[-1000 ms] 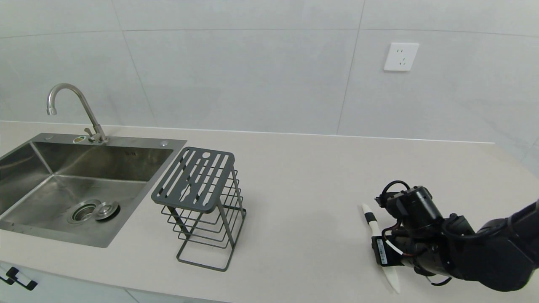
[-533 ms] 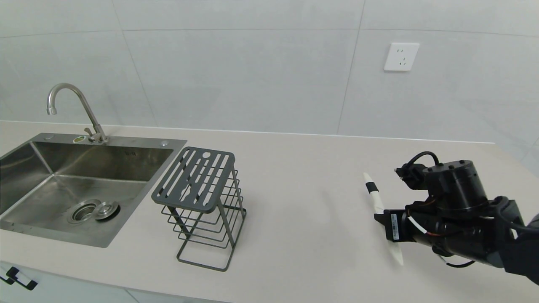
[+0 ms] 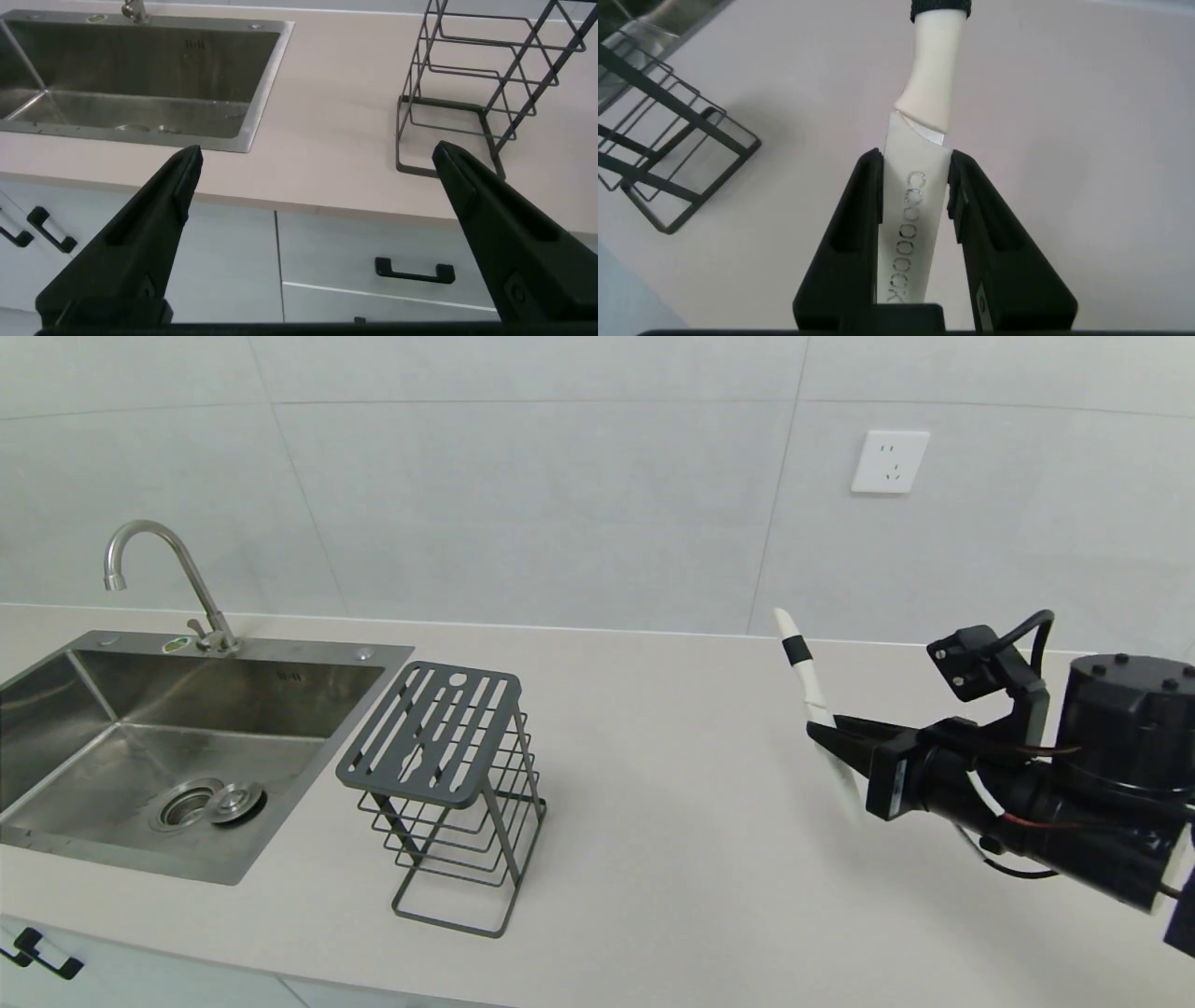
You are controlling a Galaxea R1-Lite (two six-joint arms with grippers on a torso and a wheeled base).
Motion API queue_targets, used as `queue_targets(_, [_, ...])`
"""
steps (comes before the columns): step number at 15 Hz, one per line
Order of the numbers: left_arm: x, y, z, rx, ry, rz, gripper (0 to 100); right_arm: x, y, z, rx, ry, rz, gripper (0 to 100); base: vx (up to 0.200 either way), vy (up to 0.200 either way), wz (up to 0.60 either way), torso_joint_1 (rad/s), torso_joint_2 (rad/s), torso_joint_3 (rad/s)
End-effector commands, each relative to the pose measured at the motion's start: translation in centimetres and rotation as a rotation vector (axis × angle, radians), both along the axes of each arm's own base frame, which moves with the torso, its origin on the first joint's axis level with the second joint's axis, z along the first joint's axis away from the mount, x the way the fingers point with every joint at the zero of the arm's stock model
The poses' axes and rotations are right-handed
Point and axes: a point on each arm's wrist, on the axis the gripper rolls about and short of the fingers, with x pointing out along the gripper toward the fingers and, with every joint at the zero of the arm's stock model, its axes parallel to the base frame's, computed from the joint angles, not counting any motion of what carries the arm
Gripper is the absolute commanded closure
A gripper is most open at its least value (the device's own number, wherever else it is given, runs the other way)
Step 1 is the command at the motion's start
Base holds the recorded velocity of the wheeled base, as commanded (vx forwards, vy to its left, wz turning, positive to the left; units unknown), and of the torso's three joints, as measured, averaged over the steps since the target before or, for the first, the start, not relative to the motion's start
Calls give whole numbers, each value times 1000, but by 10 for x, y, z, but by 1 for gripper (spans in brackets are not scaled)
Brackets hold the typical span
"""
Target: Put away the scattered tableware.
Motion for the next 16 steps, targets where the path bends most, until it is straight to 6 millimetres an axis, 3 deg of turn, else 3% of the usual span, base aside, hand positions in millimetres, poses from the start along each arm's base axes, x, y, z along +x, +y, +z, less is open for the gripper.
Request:
queue_targets(1, [0,0,0,1,1,1,0,3,-8,-17,-38,-5,10,100,0,0,0,0,0,0])
queue_targets(6, [0,0,0,0,1,1,0,1,-11,-21,-69,-112,42,100,0,0,0,0,0,0])
queue_targets(11, [0,-1,0,8,-2,-50,0,-2,-12,-15,-122,-235,231,100,0,0,0,0,0,0])
queue_targets(12, [0,-2,4,41,-41,-69,0,-8,-14,-19,-136,-235,273,100,0,0,0,0,0,0])
queue_targets(14, [-10,-2,47,60,-451,-71,0,-22,-19,-26,-152,-213,305,100,0,0,0,0,0,0])
queue_targets(16, [-13,-5,54,55,-466,-243,0,-26,-19,-22,-146,-235,310,100,0,0,0,0,0,0])
